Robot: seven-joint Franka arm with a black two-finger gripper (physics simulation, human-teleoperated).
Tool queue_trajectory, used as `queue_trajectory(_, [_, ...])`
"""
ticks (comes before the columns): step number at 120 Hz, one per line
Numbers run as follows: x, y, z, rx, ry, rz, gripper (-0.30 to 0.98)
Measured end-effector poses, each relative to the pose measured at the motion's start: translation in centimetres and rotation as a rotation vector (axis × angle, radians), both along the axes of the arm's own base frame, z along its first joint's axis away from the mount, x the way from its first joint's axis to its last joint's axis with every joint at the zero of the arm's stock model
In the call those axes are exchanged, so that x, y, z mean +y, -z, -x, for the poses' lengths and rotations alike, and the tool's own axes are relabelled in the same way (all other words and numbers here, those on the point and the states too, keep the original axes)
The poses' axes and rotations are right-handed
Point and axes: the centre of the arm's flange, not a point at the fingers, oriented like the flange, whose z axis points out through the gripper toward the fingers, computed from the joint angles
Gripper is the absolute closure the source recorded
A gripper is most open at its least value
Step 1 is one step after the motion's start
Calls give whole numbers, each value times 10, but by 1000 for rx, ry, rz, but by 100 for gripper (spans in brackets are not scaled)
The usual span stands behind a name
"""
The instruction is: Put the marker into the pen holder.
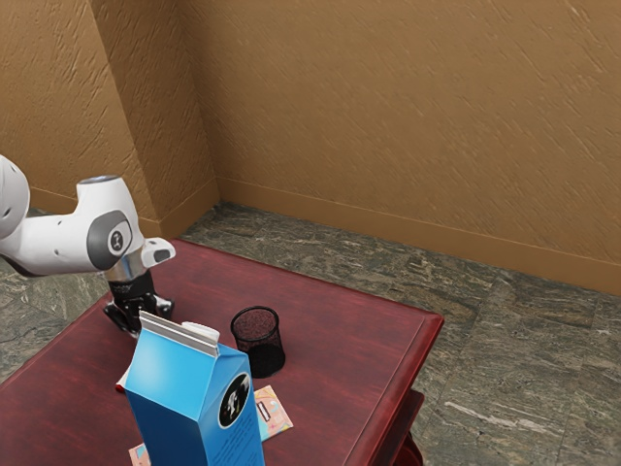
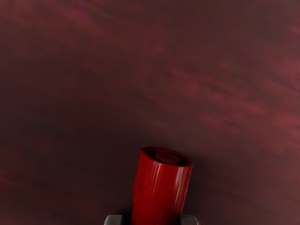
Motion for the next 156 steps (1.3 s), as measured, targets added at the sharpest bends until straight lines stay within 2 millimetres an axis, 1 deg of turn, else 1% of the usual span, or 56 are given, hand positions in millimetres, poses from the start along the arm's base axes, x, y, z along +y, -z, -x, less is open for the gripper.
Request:
queue_trajectory(23, [0, 1, 0, -4, 6, -8, 72])
queue_trajectory(40, [0, 5, 4, -2, 5, -17, 76])
queue_trajectory(51, [0, 3, 3, -9, 3, -23, 79])
queue_trajectory(57, [0, -3, 2, -22, 4, -29, 79])
queue_trajectory(64, [0, -17, -2, -51, 10, -40, 79])
queue_trajectory(72, [-4, -41, -7, -100, 36, -67, 79])
queue_trajectory(78, [-10, -61, -12, -144, 73, -97, 79])
queue_trajectory(88, [-25, -96, -20, -231, 146, -157, 79])
queue_trajectory(99, [-47, -136, -27, -346, 212, -211, 79])
queue_trajectory(109, [-68, -161, -19, -418, 253, -236, 79])
queue_trajectory(114, [-75, -168, -8, -440, 260, -244, 79])
queue_trajectory(120, [-76, -177, 2, -466, 254, -255, 79])
queue_trajectory(124, [-78, -184, 7, -485, 252, -262, 79])
queue_trajectory(129, [-85, -193, 11, -508, 260, -269, 79])
queue_trajectory(136, [-94, -199, 17, -527, 265, -271, 79])
queue_trajectory(140, [-102, -198, 23, -531, 267, -266, 79])
queue_trajectory(145, [-118, -198, 29, -537, 275, -258, 79])
queue_trajectory(156, [-149, -198, 34, -546, 292, -238, 79])
